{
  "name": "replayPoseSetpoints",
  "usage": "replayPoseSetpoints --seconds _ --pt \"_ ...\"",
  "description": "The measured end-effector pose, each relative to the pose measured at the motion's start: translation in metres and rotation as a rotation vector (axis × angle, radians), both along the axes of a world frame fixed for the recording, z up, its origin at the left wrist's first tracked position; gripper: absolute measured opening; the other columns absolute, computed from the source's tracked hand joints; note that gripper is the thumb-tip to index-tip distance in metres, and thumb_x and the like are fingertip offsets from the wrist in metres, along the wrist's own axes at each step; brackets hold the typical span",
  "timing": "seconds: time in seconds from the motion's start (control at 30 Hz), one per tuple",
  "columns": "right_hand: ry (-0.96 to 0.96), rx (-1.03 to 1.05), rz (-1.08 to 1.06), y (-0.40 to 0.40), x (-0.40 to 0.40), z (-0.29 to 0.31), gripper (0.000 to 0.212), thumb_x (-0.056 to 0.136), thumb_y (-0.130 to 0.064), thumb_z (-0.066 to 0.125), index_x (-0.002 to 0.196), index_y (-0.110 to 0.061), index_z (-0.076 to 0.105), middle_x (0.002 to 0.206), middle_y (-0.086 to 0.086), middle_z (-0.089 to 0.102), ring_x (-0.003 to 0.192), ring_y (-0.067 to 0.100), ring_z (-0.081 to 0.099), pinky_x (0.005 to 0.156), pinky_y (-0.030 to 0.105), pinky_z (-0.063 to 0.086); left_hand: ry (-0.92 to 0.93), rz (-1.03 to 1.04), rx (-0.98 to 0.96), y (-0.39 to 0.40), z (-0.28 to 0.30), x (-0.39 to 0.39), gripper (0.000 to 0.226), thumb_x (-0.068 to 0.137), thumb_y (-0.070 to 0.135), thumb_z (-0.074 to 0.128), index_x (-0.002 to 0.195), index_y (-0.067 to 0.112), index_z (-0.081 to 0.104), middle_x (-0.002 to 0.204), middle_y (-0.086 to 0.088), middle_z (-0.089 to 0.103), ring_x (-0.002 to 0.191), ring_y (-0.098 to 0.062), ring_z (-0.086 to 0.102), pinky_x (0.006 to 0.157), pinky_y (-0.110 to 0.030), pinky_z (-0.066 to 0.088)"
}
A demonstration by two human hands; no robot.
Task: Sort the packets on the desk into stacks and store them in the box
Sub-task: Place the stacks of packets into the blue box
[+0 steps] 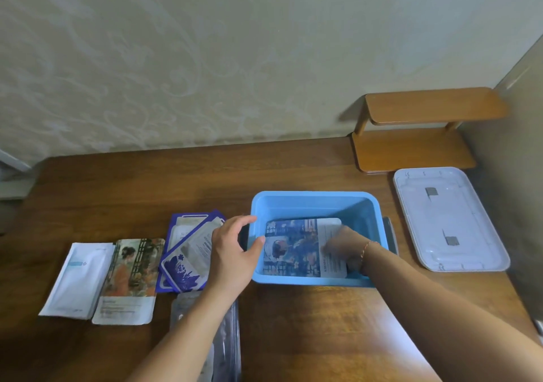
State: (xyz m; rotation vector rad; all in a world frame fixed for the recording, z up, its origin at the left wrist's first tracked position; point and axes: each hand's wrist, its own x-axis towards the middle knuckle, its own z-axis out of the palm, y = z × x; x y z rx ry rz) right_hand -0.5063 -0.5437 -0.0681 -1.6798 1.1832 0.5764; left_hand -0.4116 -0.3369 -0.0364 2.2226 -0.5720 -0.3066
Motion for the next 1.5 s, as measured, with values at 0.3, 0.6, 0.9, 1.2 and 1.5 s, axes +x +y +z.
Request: replayPoseSetpoints --seconds 0.3,0.6,0.9,1.2,1.5 --pt "0.116 0.006 0.18 0.0 -0.006 0.008 0.058 0.076 -0.038 0.081 0.118 -0.006 0.058 0.118 0.01 0.064 0.105 0.027 0.065 0.09 0.039 0.056 -0.032 -0.106 0.012 0.009 -0.005 0.014 0.035 0.085 0.021 0.072 0.119 0.027 0.062 0.12 0.014 0.059 0.116 -0.011 0.05 0.095 -0.036 0.047" --pt "0.117 -0.065 0.171 0.011 -0.003 0.011 0.034 0.091 -0.021 0.062 0.117 -0.001 0.059 0.12 0.016 0.064 0.11 0.03 0.063 0.097 0.043 0.052 -0.017 -0.087 0.007 0.01 -0.008 0.017 0.039 0.086 0.021 0.071 0.124 0.026 0.064 0.122 0.012 0.062 0.116 -0.009 0.052 0.092 -0.041 0.053" --pt "-0.176 -0.528 0.291 0.019 -0.03 0.084 0.02 0.093 -0.027 0.059 0.102 -0.01 0.064 0.092 0.002 0.065 0.09 0.023 0.062 0.066 0.023 0.042 -0.06 -0.079 -0.038 0.057 0.0 0.035 0.029 0.091 0.018 0.065 0.12 0.019 0.065 0.119 0.013 0.062 0.113 0.0 0.057 0.091 -0.018 0.047" --pt "-0.791 -0.007 0.091 0.161 0.029 0.103 0.039 0.086 -0.013 0.071 0.124 -0.018 0.062 0.107 -0.008 0.071 0.098 0.0 0.065 0.083 0.013 0.05 0.255 0.443 -0.03 0.172 -0.029 0.036 0.017 0.088 0.013 0.07 0.097 0.027 0.066 0.101 0.005 0.07 0.097 -0.018 0.067 0.078 -0.029 0.053" --pt "-0.384 0.326 -0.397 0.221 0.107 0.001 0.025 0.08 -0.011 0.067 0.103 0.0 0.066 0.105 0.023 0.071 0.102 0.038 0.067 0.097 0.052 0.051 -0.104 -0.015 0.25 0.169 -0.04 0.099 0.04 0.086 0.025 0.071 0.124 0.017 0.063 0.131 0.004 0.058 0.123 -0.016 0.049 0.1 -0.013 0.022"
